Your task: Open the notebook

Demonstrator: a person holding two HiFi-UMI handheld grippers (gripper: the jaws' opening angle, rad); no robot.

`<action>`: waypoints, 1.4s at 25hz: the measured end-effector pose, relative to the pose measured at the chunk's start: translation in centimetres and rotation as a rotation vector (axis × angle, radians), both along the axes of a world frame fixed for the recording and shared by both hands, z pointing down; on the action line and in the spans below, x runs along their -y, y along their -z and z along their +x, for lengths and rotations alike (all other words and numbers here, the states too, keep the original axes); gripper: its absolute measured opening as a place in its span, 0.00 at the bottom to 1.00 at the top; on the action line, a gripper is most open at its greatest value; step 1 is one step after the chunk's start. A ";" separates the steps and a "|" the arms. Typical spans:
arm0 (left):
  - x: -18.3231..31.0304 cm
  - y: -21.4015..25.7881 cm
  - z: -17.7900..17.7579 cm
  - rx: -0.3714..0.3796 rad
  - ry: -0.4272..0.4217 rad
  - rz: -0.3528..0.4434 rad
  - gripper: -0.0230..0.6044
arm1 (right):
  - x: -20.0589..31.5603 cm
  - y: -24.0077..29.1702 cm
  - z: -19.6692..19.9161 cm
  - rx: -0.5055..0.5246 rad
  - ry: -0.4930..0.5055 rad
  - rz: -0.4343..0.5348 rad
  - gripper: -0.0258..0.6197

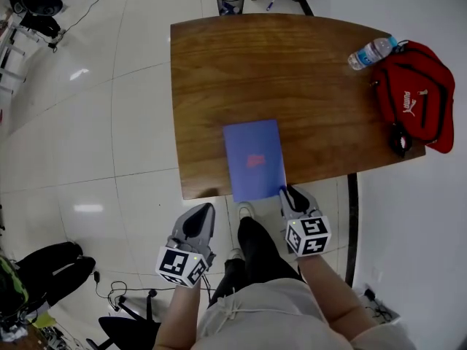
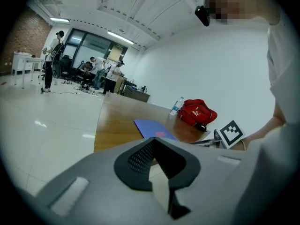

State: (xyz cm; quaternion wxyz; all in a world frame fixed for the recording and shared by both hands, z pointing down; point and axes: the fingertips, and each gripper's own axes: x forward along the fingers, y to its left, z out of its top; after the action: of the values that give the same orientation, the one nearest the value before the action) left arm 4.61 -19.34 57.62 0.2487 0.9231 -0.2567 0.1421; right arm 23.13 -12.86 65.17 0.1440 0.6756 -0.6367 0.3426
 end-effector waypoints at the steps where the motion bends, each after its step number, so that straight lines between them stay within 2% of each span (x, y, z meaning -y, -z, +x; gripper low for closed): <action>1: 0.0 -0.1 0.0 0.000 -0.003 -0.002 0.05 | 0.0 0.0 0.0 0.011 -0.008 0.003 0.17; 11: 0.3 0.9 -0.3 -0.021 -0.007 0.014 0.05 | -0.1 1.7 0.5 -0.024 -0.013 0.013 0.08; 15: 0.3 2.7 -0.6 -0.036 -0.003 0.037 0.05 | 0.3 4.5 0.5 -0.032 -0.011 0.052 0.06; 20: 0.3 5.6 -1.3 -0.069 0.012 0.088 0.05 | 1.2 9.2 -0.8 -0.048 0.040 0.120 0.06; 24: 0.5 7.5 -3.4 -0.082 0.053 0.126 0.05 | 2.1 12.3 -4.0 -0.035 0.108 0.172 0.06; 28: 0.6 8.5 -6.3 -0.088 0.131 0.155 0.05 | 3.2 14.2 -8.5 -0.013 0.219 0.213 0.06; 35: -0.6 8.0 -13.0 -0.056 0.287 0.137 0.05 | 4.8 13.8 -17.8 0.039 0.412 0.198 0.08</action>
State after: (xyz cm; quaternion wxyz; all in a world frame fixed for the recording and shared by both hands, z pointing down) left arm -8.43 -18.71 49.58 0.2101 0.8954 -0.3878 0.0615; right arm 5.35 -17.61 51.39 0.1313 0.5354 -0.7945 0.2549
